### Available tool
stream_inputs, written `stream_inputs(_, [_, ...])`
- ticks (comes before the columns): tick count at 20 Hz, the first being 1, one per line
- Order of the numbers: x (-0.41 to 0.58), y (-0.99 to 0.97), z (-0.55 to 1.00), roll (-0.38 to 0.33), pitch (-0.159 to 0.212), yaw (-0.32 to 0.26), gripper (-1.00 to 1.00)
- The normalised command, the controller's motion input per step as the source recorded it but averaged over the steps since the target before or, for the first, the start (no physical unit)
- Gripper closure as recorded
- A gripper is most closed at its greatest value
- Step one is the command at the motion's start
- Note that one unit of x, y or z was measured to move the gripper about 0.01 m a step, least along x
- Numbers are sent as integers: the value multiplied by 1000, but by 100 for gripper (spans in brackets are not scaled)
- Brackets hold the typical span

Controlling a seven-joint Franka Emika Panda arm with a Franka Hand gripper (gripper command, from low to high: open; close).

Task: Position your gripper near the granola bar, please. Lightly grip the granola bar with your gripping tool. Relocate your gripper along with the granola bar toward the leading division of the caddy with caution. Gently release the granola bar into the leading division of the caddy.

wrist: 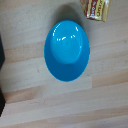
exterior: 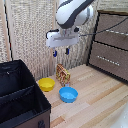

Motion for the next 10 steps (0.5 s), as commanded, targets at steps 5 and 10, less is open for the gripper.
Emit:
stream_inputs(5, [417,-344,-190,26,0,-159,-100])
stream_inputs(10, [442,-309,-241,26,0,-214,-100])
